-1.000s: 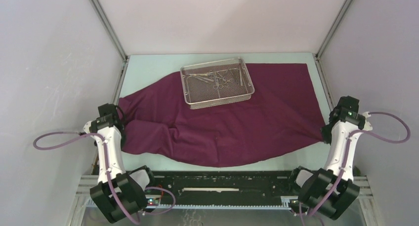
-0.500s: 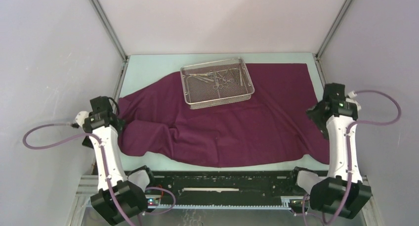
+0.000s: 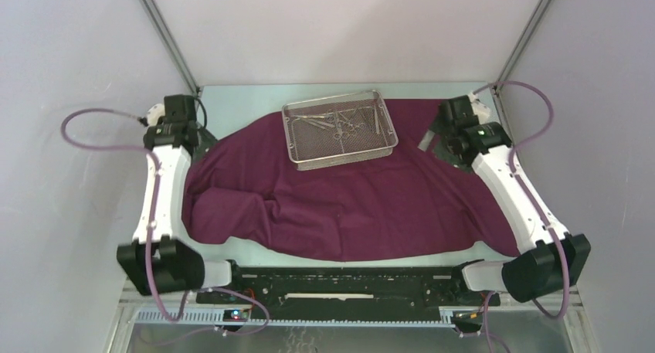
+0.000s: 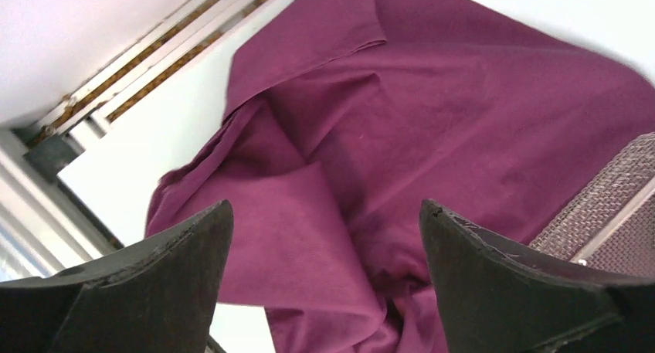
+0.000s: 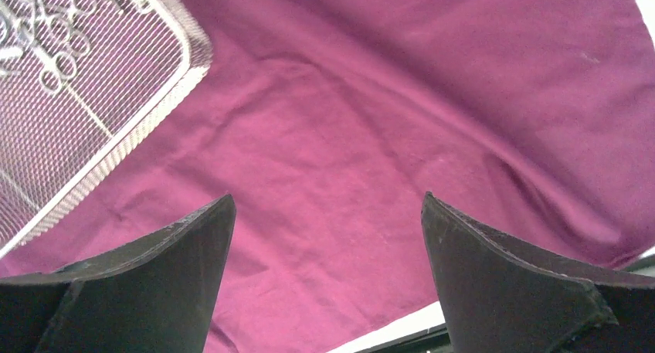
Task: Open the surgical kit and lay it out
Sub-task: Smooth out the surgical kit at the center of the board.
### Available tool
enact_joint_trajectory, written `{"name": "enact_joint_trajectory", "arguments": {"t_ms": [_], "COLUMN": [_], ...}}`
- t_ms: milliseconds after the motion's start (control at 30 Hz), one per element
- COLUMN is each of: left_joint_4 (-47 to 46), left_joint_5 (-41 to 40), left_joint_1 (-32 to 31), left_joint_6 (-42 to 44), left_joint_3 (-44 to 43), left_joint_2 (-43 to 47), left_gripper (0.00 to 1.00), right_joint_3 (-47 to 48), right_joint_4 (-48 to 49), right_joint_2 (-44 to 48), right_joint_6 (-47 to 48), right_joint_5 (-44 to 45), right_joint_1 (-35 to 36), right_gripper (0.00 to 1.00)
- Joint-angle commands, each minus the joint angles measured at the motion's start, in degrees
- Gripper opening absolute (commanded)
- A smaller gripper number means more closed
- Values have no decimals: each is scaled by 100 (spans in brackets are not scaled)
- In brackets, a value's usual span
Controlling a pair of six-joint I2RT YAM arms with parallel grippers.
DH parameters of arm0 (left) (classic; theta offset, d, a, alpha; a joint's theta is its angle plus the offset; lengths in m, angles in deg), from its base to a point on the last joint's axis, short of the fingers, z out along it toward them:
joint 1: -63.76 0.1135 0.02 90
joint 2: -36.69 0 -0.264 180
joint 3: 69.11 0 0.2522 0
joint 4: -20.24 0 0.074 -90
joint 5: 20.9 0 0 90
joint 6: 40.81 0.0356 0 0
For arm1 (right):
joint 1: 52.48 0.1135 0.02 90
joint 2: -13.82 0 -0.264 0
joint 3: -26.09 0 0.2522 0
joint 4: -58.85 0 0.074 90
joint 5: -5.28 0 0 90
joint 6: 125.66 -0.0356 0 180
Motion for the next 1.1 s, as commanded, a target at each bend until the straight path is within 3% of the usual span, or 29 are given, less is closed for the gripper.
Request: {"name": "enact_joint_trajectory", "arguments": {"t_ms": [0, 133, 267, 500, 633, 833, 1067], "left_joint_4": [-428, -582, -603, -1172, -1497, -1272, -965], "left_joint_5": [340, 465, 699, 845, 854, 1010, 860], "left_joint_1": [-47, -20, 144, 377, 415, 411, 505], "left_joint_6": [583, 520, -281, -3270, -4377, -5186, -5304], "left_joint_3": [-611, -840, -899, -202, -285, -995, -2047], "left_joint_2": [-887, -1530, -2015, -2281, -2727, -3566, -4385], "left_gripper": [94, 94, 95, 95, 95, 93, 90], "right_joint_3": [455, 502, 464, 465, 456, 411, 411], "right_joint_4": [325, 512, 684, 949, 996, 1141, 1395], "right_joint_2": [-351, -518, -585, -562, -559, -660, -833], "right_joint_6": [376, 500, 522, 521, 538, 615, 763], "right_joint_5": [219, 114, 119, 190, 305, 360, 271], "right_joint_1": [474, 692, 943, 1397, 1738, 2098, 2188], "right_gripper": [100, 100, 100, 100, 100, 100, 100]}}
